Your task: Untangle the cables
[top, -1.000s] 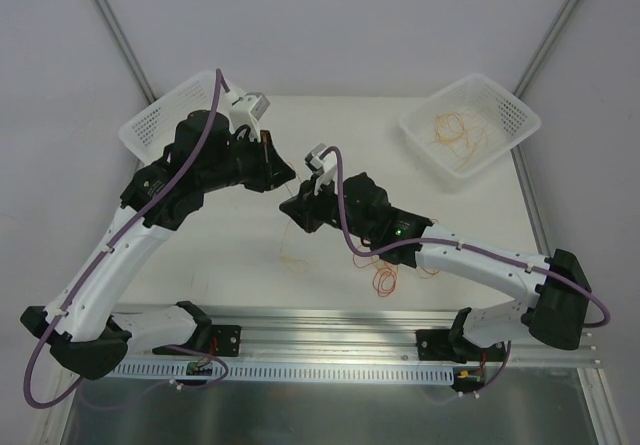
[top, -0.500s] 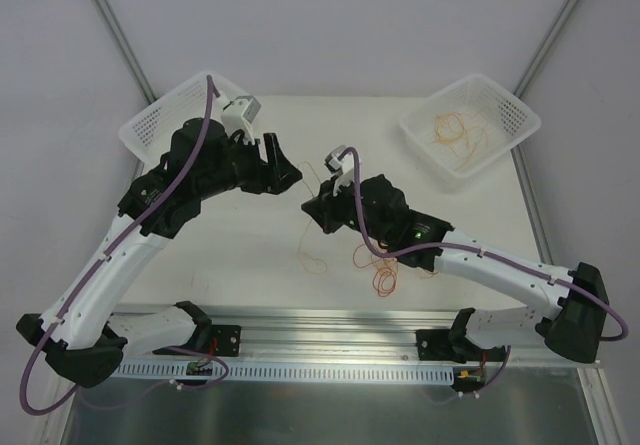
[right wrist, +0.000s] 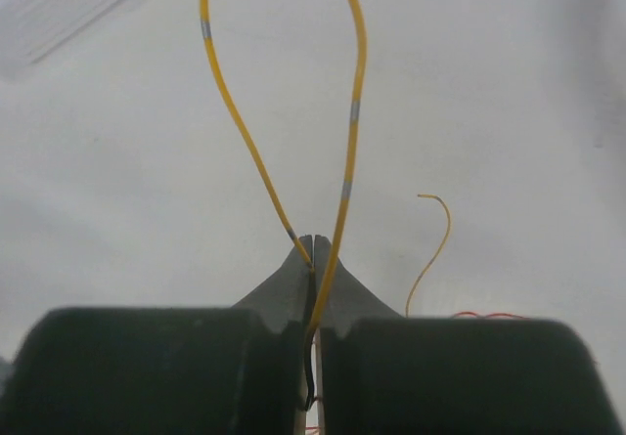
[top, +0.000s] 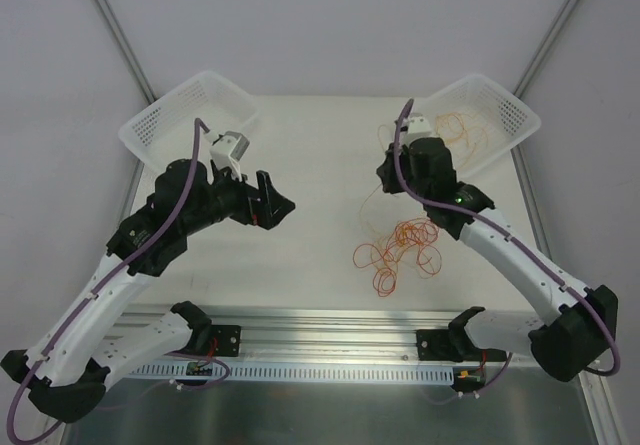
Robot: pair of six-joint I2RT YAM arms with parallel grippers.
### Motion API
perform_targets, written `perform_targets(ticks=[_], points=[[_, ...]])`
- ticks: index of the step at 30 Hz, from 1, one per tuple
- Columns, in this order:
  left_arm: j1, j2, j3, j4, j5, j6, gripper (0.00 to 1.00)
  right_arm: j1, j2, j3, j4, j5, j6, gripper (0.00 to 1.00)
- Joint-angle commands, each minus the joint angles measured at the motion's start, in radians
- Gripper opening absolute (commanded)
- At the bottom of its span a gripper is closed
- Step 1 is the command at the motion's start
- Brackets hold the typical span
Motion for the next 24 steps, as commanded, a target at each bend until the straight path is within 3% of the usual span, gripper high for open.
perform_targets(ticks=[1, 7, 16, 24], points=[[-0.009, -0.046, -0.123, 0.009, -0.008, 0.036, 0.99, -0.147, -0.005, 0.160, -0.062, 0.012, -0.061, 0.00], [-0.009, -0.136, -0.333, 0.009, -0.109, -0.013, 0.99, -0.426, 0.134, 0.401, -0.082, -0.034, -0.076, 0.01], [-0.010, -0.101, -0.445, 0.009, -0.120, -0.077, 0.99, -0.600, 0.396, 0.694, -0.032, 0.016, -0.063, 0.01], [-0.010, -0.084, -0.461, 0.009, -0.080, -0.100, 0.99, -0.686, 0.654, 0.796, 0.025, 0.057, -0.030, 0.03]])
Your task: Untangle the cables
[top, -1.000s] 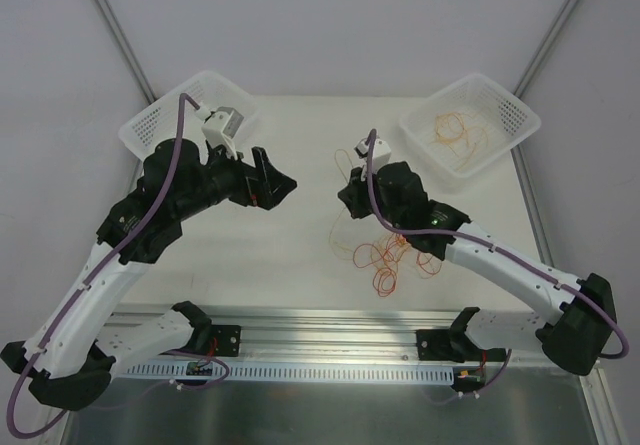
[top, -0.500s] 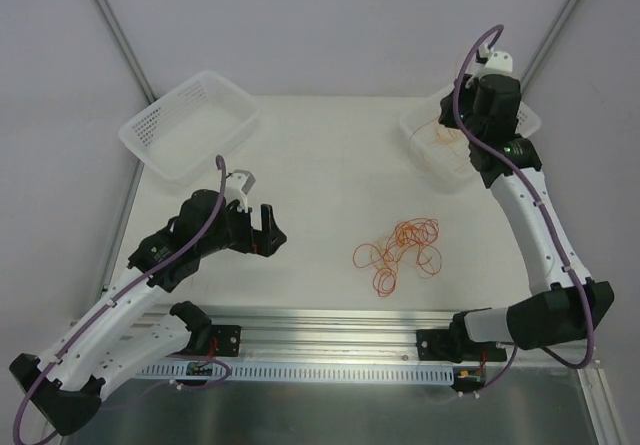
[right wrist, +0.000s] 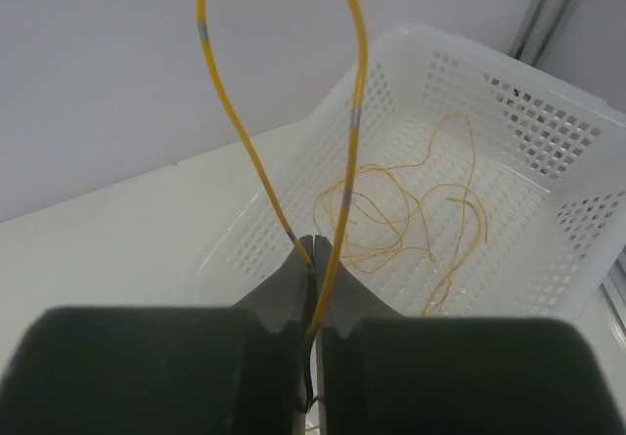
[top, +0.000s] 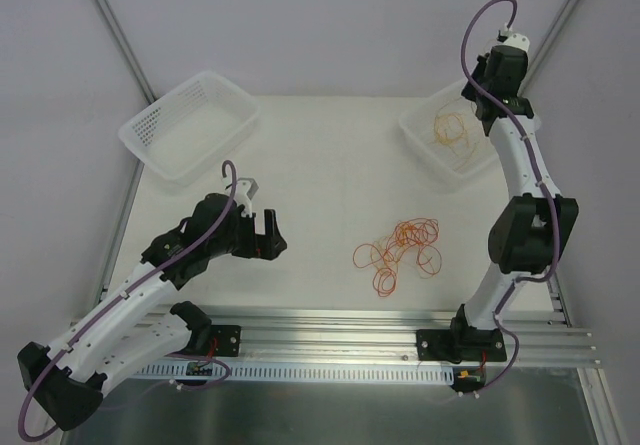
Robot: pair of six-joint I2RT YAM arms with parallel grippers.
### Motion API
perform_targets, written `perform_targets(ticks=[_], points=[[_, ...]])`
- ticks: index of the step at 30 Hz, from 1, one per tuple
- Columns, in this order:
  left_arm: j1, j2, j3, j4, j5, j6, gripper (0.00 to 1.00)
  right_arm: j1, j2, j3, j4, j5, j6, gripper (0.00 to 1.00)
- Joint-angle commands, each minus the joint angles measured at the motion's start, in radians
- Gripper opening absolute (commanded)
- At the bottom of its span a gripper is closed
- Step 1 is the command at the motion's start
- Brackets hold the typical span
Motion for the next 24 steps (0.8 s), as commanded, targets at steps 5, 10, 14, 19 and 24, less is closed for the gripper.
perform_targets(ticks=[5, 10, 14, 19, 24], points=[[-0.010, -0.017, -0.042, 0.020, 0.050, -0.079, 0.99, -0.053, 0.187, 0.174, -0.053, -0.025, 0.055, 0.60], [-0.009, 0.003, -0.049, 0.022, 0.047, -0.116, 0.99, -0.053, 0.148, 0.165, -0.113, -0.045, 0.040, 0.87], [-0.010, 0.023, -0.040, 0.020, 0.066, -0.110, 0.99, -0.052, 0.039, 0.143, -0.205, -0.066, 0.026, 0.95], [-0.010, 0.051, -0.035, 0.022, 0.082, -0.108, 0.99, -0.024, -0.148, -0.023, -0.343, -0.115, 0.076, 0.95], [-0.010, 0.088, -0.034, 0.033, 0.121, -0.107, 0.99, 0.034, -0.404, -0.411, -0.374, -0.207, 0.213, 0.94]])
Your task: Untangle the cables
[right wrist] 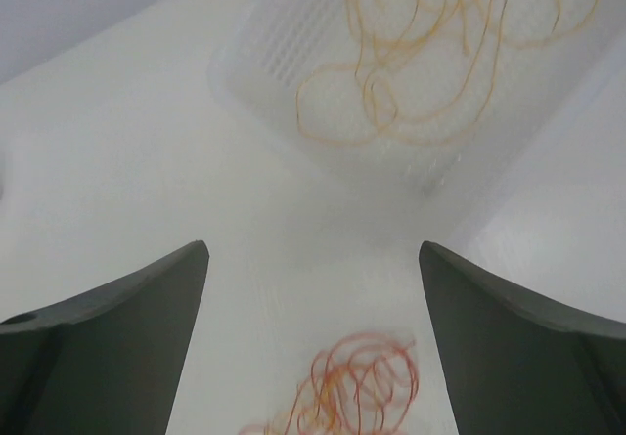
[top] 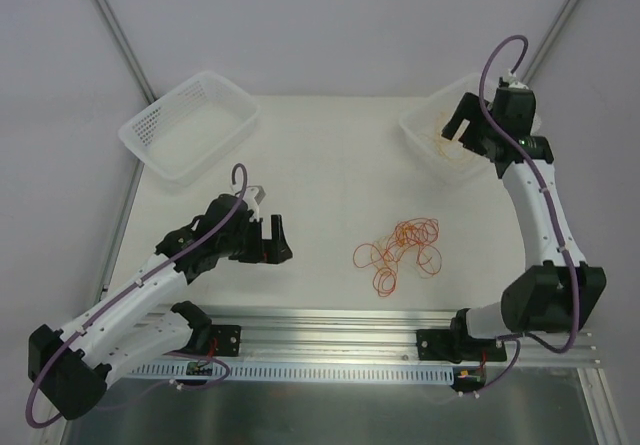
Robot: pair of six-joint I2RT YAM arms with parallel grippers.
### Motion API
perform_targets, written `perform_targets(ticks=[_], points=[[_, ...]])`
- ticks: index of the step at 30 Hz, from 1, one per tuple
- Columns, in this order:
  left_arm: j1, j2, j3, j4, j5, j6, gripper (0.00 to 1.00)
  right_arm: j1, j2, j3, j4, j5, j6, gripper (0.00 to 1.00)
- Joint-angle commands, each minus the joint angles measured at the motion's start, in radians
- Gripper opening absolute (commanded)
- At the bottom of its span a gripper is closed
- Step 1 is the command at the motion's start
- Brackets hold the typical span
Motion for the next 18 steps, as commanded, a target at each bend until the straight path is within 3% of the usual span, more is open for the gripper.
perform_targets(ticks=[1, 4, 10, 16, 18], points=[[-0.012, 0.025, 0.016, 0.026, 0.051, -0.015, 0.99, 0.085, -0.151, -0.221, -0.093, -0.058, 0.113, 0.93], [-0.010, 0.046, 0.022, 0.038, 0.073, -0.015, 0.99, 0.165, -0.256, -0.396, -0.127, -0.045, 0.136, 0.92], [-0.013, 0.083, 0.041, 0.055, 0.099, -0.023, 0.99, 0.295, -0.401, -0.685, -0.135, 0.007, 0.208, 0.80], [-0.017, 0.090, 0.031, 0.066, 0.117, -0.039, 0.99, 0.366, -0.469, -0.838, -0.057, 0.059, 0.247, 0.54], [-0.020, 0.089, 0.027, 0.069, 0.127, -0.041, 0.99, 0.371, -0.458, -0.855, -0.029, 0.068, 0.245, 0.50]])
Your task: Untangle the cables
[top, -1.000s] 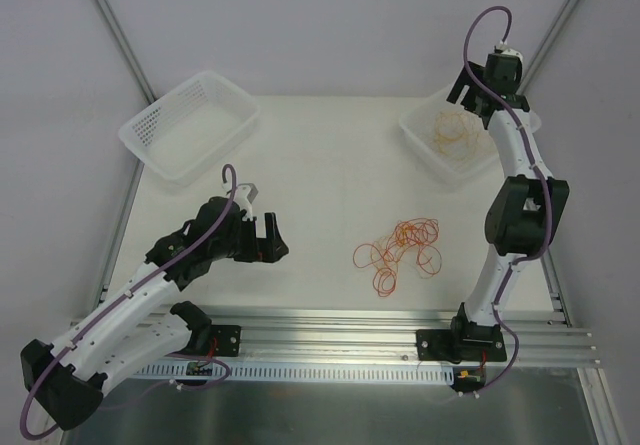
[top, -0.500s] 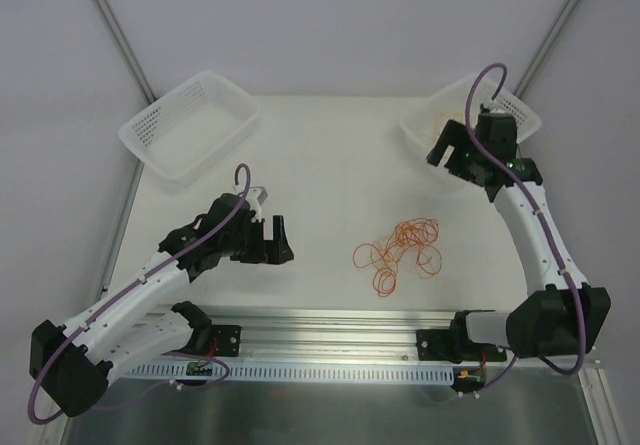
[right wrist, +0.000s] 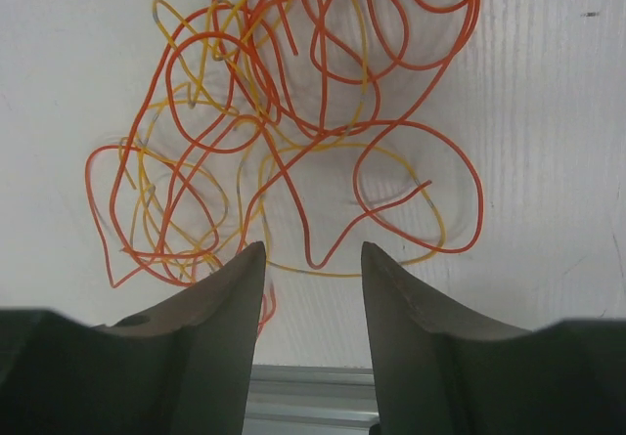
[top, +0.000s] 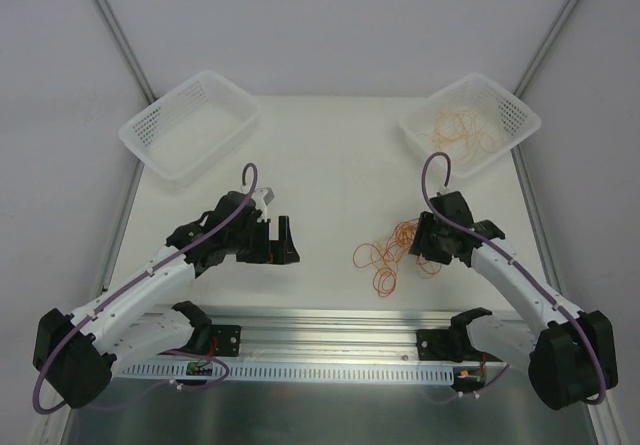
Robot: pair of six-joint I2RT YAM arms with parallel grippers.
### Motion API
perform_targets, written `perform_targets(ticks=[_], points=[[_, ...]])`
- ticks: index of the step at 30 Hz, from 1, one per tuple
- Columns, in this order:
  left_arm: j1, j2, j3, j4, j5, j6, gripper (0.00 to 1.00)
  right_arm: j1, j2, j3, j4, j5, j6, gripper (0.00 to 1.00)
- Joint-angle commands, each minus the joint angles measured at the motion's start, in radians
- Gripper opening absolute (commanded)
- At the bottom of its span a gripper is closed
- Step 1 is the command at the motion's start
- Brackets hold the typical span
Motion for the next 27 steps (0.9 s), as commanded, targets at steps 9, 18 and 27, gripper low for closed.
perform_targets(ticks=[9, 18, 27], points=[[-0.019, -0.019, 0.008, 0.036, 0.040, -0.027, 0.99, 0.119, 0.056, 0.038, 0.115, 0.090, 0.005, 0.15], [-0.019, -0.043, -0.004, 0.038, 0.027, -0.031, 0.99, 0.392, 0.146, 0.387, -0.036, 0.156, -0.001, 0.01], [-0.021, -0.048, 0.019, 0.041, 0.020, -0.022, 0.99, 0.587, 0.186, 0.745, -0.170, 0.242, -0.103, 0.01]])
